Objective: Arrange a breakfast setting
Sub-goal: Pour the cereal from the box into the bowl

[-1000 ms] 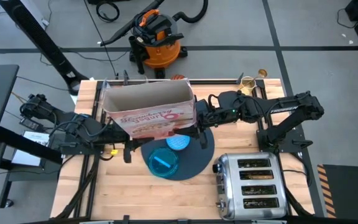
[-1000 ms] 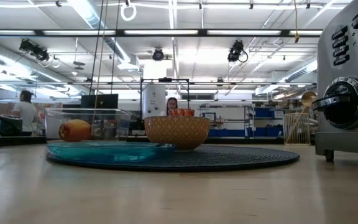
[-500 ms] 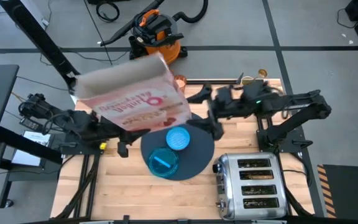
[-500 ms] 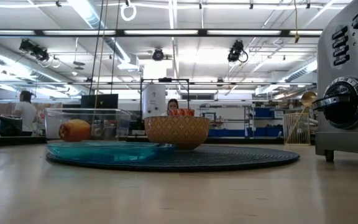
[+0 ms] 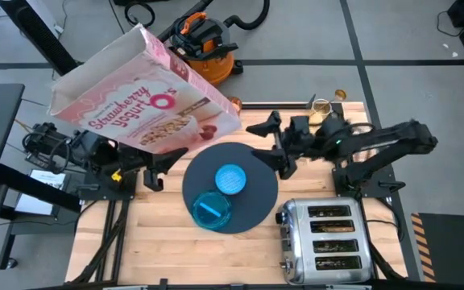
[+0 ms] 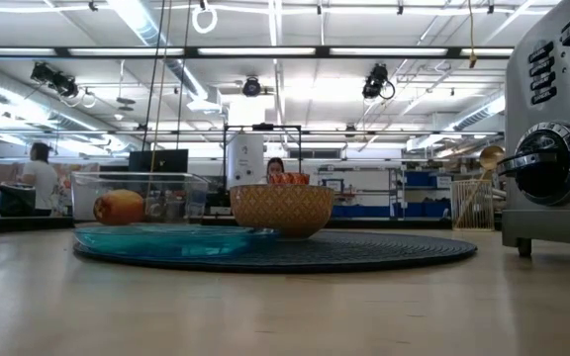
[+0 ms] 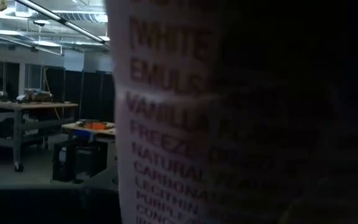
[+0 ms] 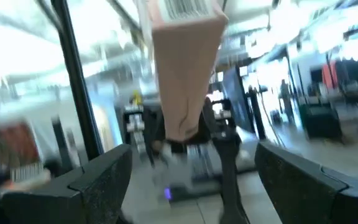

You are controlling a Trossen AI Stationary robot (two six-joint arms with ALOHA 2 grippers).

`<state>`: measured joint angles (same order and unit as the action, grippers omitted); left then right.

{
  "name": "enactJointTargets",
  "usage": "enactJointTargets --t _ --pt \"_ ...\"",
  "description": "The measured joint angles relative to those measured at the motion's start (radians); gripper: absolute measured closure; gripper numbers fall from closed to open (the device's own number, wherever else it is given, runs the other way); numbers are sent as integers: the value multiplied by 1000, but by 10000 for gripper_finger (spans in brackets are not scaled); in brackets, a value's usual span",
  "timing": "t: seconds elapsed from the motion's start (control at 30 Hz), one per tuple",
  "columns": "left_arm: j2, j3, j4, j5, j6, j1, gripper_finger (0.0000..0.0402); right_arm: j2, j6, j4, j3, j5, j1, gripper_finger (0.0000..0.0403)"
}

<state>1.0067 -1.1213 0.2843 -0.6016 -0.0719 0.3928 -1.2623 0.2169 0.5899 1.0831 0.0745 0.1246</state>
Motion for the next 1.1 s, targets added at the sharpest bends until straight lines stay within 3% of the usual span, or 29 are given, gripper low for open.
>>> enactJointTargets --t 0.17,0.33,0.57,0.77,1.1 --pt "21 0 7 22 -4 -39 201 -161 57 459 -66 27 -13 61" --pt "91 0 14 65 -23 -86 201 -324 36 661 22 8 -21 61" --pt "143 0 72 86 -10 -123 201 -403 -15 695 145 -12 -30 61" --pt "176 0 92 156 55 -154 202 -402 -37 691 160 -13 -45 66" --pt "193 0 113 163 69 -160 202 -402 -66 697 160 -16 -57 132"
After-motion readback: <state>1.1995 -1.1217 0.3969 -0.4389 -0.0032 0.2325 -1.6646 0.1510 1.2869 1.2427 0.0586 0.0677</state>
